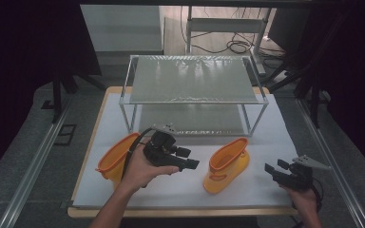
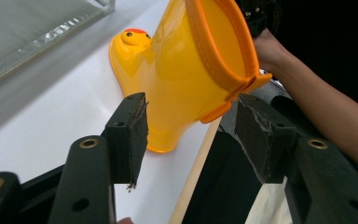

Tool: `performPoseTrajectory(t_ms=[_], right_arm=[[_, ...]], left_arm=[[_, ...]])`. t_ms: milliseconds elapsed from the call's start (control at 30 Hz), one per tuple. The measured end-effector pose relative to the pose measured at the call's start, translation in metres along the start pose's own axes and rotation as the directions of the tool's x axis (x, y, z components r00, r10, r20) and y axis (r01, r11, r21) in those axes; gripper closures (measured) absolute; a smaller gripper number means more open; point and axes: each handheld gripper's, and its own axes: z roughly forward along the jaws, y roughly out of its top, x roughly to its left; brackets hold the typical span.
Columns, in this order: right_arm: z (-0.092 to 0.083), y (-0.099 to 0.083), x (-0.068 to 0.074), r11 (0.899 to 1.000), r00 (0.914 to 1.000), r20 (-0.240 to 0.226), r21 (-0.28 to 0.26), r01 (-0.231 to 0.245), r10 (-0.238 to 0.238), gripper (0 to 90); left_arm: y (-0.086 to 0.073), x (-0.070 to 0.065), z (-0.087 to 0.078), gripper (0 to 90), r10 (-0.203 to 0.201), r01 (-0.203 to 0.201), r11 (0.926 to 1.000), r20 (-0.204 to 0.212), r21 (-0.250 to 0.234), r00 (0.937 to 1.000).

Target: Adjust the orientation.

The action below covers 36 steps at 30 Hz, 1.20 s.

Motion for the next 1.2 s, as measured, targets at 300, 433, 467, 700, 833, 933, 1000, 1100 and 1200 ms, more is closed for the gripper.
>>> performPoseTrajectory(t_ms=[300,433,467,700,833,933,1000,1100,1200], right_arm=[[0.001,0.000,0.001,1.000,1.0000,-0.003,0.002,0.001,-0.001,34.4],[0.001,0.000,0.001,1.000,1.0000,-0.002,0.004,0.003,-0.003,34.4],[0.001,0.000,0.001,1.000,1.0000,-0.002,0.003,0.002,-0.002,34.4],[0.000,0.000,0.000,1.000,1.0000,-0.004,0.004,-0.002,0.002,34.4],[0.000,0.000,0.000,1.000,1.0000,-0.003,0.003,0.000,0.000,34.5],[0.001,0.000,0.000,1.000,1.0000,-0.005,0.002,-0.001,0.001,34.4],[0.001,0.000,0.000,1.000,1.0000,-0.005,0.001,0.001,0.000,34.4],[0.001,0.000,0.000,1.000,1.0000,-0.005,0.002,0.003,-0.003,34.4],[0.001,0.000,0.000,1.000,1.0000,-0.005,0.003,0.002,-0.002,34.4]], left_arm=[[0.014,0.002,0.004,45.6,-0.011,0.011,0.9998,0.025,0.017,0.9996],[0.018,0.003,0.007,45.7,-0.015,0.014,0.9995,0.033,0.030,0.9993],[0.021,0.003,0.009,45.6,-0.017,0.015,0.9992,0.035,0.038,0.9992],[0.035,0.004,0.017,45.6,-0.018,0.015,0.9982,0.048,0.058,0.9987],[0.041,0.003,0.022,45.6,-0.017,0.014,0.9972,0.050,0.073,0.9986],[0.046,0.003,0.027,45.6,-0.016,0.011,0.9965,0.057,0.083,0.9982],[0.047,0.002,0.028,45.6,-0.014,0.009,0.9960,0.057,0.089,0.9983],[0.050,0.002,0.031,45.6,-0.011,0.006,0.9955,0.055,0.095,0.9984],[0.052,0.002,0.033,45.6,-0.012,0.006,0.9949,0.058,0.101,0.9983]])
